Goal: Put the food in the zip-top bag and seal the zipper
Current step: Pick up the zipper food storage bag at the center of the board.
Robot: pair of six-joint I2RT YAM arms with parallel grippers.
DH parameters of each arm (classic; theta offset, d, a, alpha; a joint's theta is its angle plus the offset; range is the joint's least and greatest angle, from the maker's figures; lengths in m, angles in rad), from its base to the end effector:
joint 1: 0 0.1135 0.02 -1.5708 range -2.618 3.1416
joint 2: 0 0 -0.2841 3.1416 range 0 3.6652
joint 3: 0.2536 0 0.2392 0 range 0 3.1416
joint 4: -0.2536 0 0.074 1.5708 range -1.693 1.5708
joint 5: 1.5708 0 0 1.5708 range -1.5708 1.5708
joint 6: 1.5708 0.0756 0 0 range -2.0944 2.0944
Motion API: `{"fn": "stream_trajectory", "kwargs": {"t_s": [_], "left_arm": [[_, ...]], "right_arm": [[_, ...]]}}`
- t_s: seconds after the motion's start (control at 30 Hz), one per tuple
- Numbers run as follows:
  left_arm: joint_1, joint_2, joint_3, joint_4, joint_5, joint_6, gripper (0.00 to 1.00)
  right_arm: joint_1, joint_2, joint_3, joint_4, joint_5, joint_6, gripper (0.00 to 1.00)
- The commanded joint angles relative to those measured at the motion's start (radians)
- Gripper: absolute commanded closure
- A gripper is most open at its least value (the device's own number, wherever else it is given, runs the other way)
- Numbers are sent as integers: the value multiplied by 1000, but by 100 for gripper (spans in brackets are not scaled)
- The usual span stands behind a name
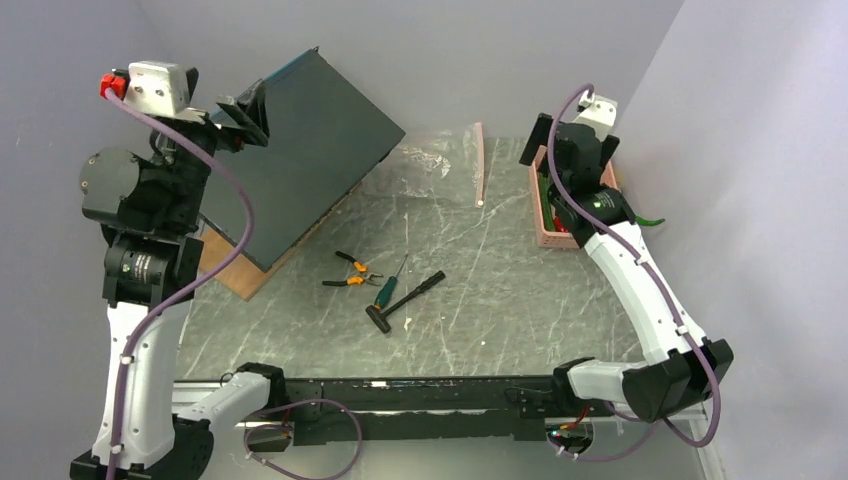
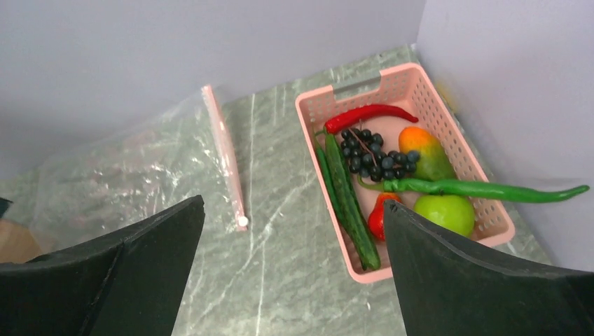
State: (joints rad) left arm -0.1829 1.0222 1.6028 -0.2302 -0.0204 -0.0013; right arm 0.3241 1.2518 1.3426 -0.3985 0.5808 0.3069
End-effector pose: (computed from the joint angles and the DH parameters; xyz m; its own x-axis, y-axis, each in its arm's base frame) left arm 0.1704 -0.0300 0.5844 0.3373 -0.0637 -0.9392 0.1635 0.9865 -0.0082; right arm 0.2851 0.0520 0.4225 -0.2044 0.1978 -0.9587 0.3055 0.9433 0.1295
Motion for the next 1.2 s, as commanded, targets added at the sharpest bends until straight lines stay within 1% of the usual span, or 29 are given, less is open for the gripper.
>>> {"fn": "stream_trajectory", "kwargs": {"t_s": [0.0,0.1,0.2,0.37,0.47,0.53,0.63,0.73,0.8,0.87,0.93,1.1,1.17], "left_arm": [[-2,74,9,6,122,36,1],[-13,93,-20,30,169,29,1],[-41,97,-94,84,199,35,1],[-131,127,-167,107,163,125,1],[-150,136,-188,108,172,132,1],[-166,127,-216,115,181,135,1],[-186,93,-303,165,199,133,1],[-213,62,-386,200,174,135,1],[-258,47,-421,218,135,178,1],[-301,36,-444,222,102,229,1],[-322,27,-462,246,80,241,1],[-325,34,-459,242,53,200,1],[-326,41,-469,255,65,195,1]], "right_arm": [[-18,71,80,44,-43,1,0],[-41,117,68,104,-155,-1,0],[-68,171,68,156,-288,-4,0],[-154,245,24,275,-540,68,0],[-178,301,9,322,-665,87,0],[-190,347,20,321,-701,109,0],[-203,394,3,377,-746,132,0],[-217,449,10,415,-789,144,1],[-233,496,33,439,-825,152,1],[-250,547,66,449,-853,177,2],[-265,589,77,503,-885,211,2],[-274,732,166,516,-919,234,5],[-274,788,199,532,-942,249,6]]}}
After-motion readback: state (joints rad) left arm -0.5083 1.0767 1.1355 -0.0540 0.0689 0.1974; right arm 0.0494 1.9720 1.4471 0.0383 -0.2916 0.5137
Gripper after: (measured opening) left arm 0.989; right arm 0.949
